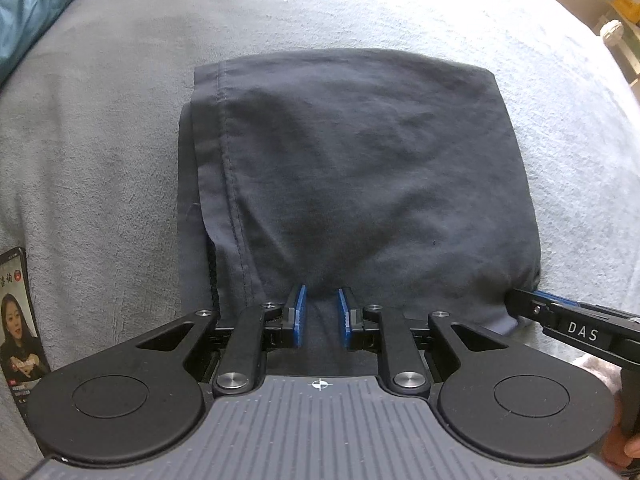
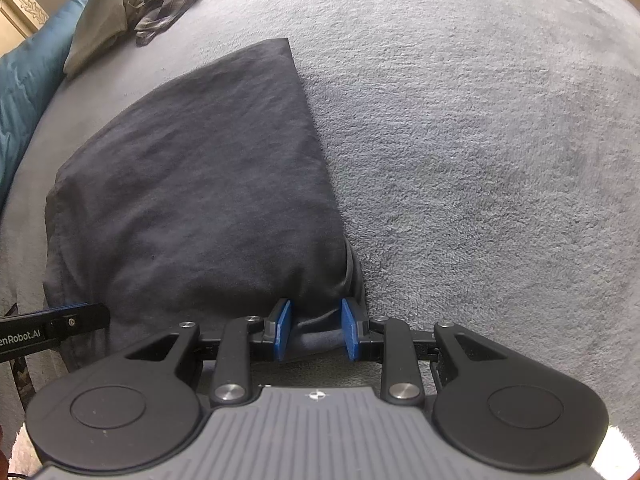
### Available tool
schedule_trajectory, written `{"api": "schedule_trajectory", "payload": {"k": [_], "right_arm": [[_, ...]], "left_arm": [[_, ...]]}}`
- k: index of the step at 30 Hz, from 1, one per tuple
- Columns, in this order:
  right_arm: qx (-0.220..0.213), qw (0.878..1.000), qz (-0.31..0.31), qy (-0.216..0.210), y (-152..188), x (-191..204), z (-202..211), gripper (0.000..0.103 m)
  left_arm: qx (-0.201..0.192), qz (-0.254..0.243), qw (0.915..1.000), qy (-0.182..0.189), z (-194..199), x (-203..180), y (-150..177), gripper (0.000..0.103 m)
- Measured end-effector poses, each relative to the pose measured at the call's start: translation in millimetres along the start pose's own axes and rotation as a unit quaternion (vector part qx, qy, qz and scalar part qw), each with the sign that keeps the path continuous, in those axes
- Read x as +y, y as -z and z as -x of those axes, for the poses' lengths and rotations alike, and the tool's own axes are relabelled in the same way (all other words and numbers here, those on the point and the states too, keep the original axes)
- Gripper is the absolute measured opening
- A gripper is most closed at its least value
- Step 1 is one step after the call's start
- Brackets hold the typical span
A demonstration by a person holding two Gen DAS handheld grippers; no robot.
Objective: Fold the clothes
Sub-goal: 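Hold the folded trousers flat with both tools open at the edges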
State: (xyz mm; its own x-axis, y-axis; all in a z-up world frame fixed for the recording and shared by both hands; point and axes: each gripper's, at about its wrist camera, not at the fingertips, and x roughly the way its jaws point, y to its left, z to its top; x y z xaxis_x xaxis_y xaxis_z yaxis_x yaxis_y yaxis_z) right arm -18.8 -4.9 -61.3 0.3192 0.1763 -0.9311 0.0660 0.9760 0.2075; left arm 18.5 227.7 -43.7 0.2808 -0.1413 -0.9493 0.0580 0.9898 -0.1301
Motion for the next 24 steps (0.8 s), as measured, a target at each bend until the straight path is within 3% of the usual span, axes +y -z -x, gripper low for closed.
{"api": "schedule_trajectory", "payload": {"k": [24], "right_arm": [[0.003,1.000,0.005,-0.005,-0.2,-4.1,-2.0,0.030]], "left_arm": [[0.006,-0.009,0.9998,-0.016,-6.8,-8.3,-1.6,0.021]]}}
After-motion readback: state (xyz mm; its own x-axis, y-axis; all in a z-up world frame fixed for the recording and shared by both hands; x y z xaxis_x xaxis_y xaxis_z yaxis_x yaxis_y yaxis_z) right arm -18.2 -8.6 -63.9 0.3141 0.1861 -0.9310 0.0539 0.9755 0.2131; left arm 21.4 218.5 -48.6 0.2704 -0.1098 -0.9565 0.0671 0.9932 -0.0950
